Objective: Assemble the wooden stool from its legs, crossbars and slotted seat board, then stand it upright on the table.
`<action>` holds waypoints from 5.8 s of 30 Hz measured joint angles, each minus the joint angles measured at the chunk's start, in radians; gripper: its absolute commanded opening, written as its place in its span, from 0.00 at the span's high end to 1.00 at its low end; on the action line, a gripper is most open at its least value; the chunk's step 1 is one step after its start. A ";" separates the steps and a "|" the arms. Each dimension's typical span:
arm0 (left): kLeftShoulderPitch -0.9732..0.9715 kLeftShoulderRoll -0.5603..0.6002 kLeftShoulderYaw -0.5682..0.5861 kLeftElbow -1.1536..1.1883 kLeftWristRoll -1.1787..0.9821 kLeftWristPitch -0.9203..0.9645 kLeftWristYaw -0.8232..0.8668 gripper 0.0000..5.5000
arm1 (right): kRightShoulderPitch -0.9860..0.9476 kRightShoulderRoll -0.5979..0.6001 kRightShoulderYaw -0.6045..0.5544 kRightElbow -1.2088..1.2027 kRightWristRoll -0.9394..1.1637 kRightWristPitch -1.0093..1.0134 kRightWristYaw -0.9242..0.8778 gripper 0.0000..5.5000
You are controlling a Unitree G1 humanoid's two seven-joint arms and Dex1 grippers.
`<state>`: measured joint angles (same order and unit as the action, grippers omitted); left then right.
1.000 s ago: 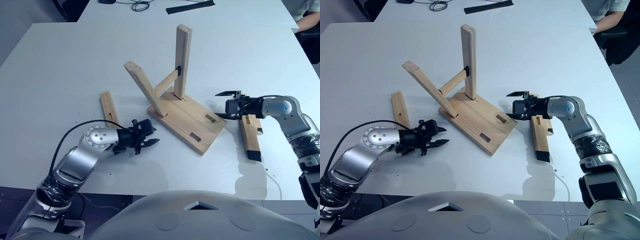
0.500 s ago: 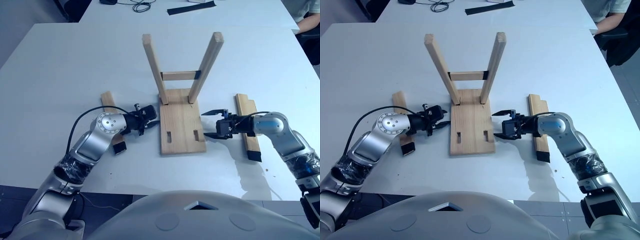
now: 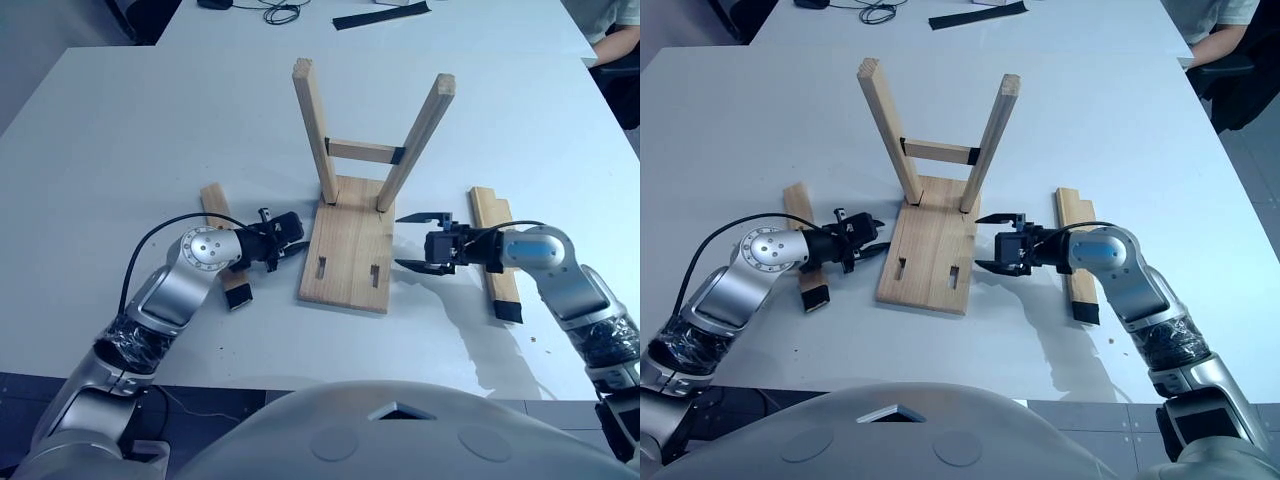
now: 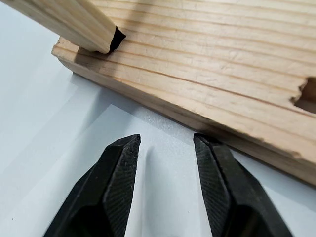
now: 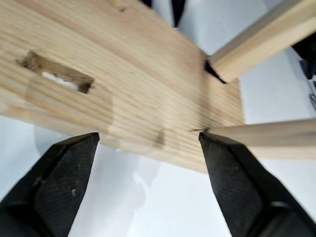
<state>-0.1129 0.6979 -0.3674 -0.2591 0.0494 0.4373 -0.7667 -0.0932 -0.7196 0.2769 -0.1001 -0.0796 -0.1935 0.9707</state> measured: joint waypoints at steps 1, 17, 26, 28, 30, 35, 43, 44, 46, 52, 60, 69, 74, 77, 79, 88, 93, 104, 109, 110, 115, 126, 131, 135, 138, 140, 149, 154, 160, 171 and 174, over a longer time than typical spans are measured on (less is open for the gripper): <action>0.004 0.000 0.005 -0.001 -0.002 0.002 0.000 0.63 | 0.006 -0.005 -0.005 -0.012 0.003 0.008 0.001 0.32; 0.244 0.054 0.114 -0.255 -0.027 0.119 0.011 0.63 | 0.245 -0.108 -0.584 -0.252 0.244 0.680 -0.215 0.32; 0.289 0.034 0.135 -0.307 -0.031 0.181 0.053 0.63 | 0.310 -0.013 -0.591 -0.370 0.297 1.107 -0.375 0.32; 0.292 0.027 0.134 -0.310 -0.031 0.185 0.065 0.63 | 0.289 0.003 -0.592 -0.348 0.297 1.137 -0.412 0.32; 0.294 0.020 0.134 -0.313 -0.031 0.190 0.071 0.63 | 0.267 0.005 -0.593 -0.314 0.295 1.136 -0.432 0.32; 0.296 0.013 0.134 -0.316 -0.031 0.201 0.086 0.63 | 0.261 0.007 -0.583 -0.272 0.273 1.123 -0.460 0.32; 0.284 0.014 0.128 -0.312 -0.031 0.204 0.086 0.63 | 0.278 0.052 -0.510 -0.277 0.269 1.106 -0.495 0.32; 0.280 0.015 0.127 -0.311 -0.031 0.204 0.084 0.63 | 0.285 0.056 -0.507 -0.280 0.269 1.105 -0.500 0.32; 0.277 0.016 0.125 -0.308 -0.031 0.204 0.082 0.63 | 0.297 0.061 -0.501 -0.283 0.266 1.102 -0.509 0.32; 0.268 0.018 0.123 -0.301 -0.031 0.204 0.071 0.63 | 0.316 0.080 -0.476 -0.279 0.258 1.067 -0.520 0.32; 0.243 0.018 0.107 -0.291 -0.030 0.204 0.068 0.63 | 0.329 0.087 -0.460 -0.278 0.255 1.034 -0.536 0.40; 0.244 0.019 0.115 -0.292 -0.031 0.206 0.067 0.63 | 0.328 0.132 -0.495 -0.289 0.283 1.125 -0.575 0.66; 0.241 0.017 0.118 -0.292 -0.032 0.210 0.068 0.63 | 0.299 0.168 -0.530 -0.289 0.334 1.207 -0.582 0.76; 0.235 0.014 0.146 -0.290 -0.051 0.216 0.067 0.63 | 0.282 0.164 -0.531 -0.276 0.338 1.203 -0.582 0.76; 0.230 0.013 0.196 -0.283 -0.093 0.225 0.058 0.63 | 0.276 0.154 -0.514 -0.264 0.321 1.159 -0.581 0.76; 0.060 0.036 0.595 -0.252 -0.548 0.321 -0.118 0.63 | 0.038 0.081 -0.693 -0.262 0.518 1.024 -0.420 0.76; -0.022 -0.048 0.630 -0.255 -0.793 0.384 -0.127 0.57 | -0.070 0.011 -0.839 -0.306 0.948 1.172 -0.213 0.76; -0.258 -0.240 0.573 -0.243 -1.353 0.533 0.114 0.47 | -0.147 -0.080 -0.653 -0.385 1.257 1.269 -0.032 0.76; -0.275 -0.239 0.537 -0.198 -1.410 0.537 0.134 0.47 | -0.188 -0.084 -0.575 -0.391 1.261 1.253 0.016 0.76; -0.276 -0.238 0.525 -0.198 -1.408 0.536 0.132 0.47 | -0.199 -0.087 -0.566 -0.389 1.262 1.253 0.023 0.76; -0.276 -0.230 0.476 -0.219 -1.391 0.530 0.104 0.47 | -0.240 -0.094 -0.523 -0.380 1.274 1.244 0.039 0.76; -0.278 -0.238 0.405 -0.285 -1.358 0.485 0.104 0.47 | -0.192 -0.074 -0.464 -0.406 1.269 1.222 0.019 0.76; -0.279 -0.237 0.397 -0.283 -1.329 0.463 0.108 0.52 | -0.191 -0.071 -0.457 -0.411 1.273 1.213 0.007 0.76; -0.278 -0.239 0.395 -0.288 -1.324 0.441 0.098 0.63 | -0.191 -0.072 -0.443 -0.411 1.272 1.210 0.007 0.76; -0.270 -0.238 0.394 -0.296 -1.322 0.426 0.090 0.73 | -0.192 -0.073 -0.440 -0.416 1.273 1.203 0.017 0.76; -0.266 -0.234 0.394 -0.299 -1.322 0.420 0.087 0.76 | -0.192 -0.075 -0.439 -0.420 1.275 1.201 0.020 0.76; -0.248 -0.198 0.375 -0.318 -1.284 0.375 0.029 0.76 | -0.199 -0.078 -0.433 -0.426 1.277 1.201 0.023 0.76; -0.247 -0.182 0.360 -0.318 -1.241 0.337 -0.015 0.76 | -0.202 -0.080 -0.433 -0.427 1.277 1.202 0.020 0.76; -0.244 -0.160 0.334 -0.303 -1.192 0.325 -0.039 0.76 | -0.192 -0.085 -0.412 -0.448 1.204 1.156 0.024 0.65; -0.277 0.040 0.444 -0.177 -1.114 0.379 -0.106 0.76 | 0.041 -0.162 -0.330 -0.449 0.840 0.933 0.017 0.50; -0.265 0.190 0.495 -0.105 -0.972 0.354 -0.134 0.76 | 0.166 -0.142 -0.407 -0.497 0.821 0.905 -0.044 0.50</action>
<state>-0.3776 0.8880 0.1273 -0.3646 -0.9226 0.7909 -0.9011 0.0733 -0.8617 -0.1298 -0.5974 0.7416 0.7113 0.9271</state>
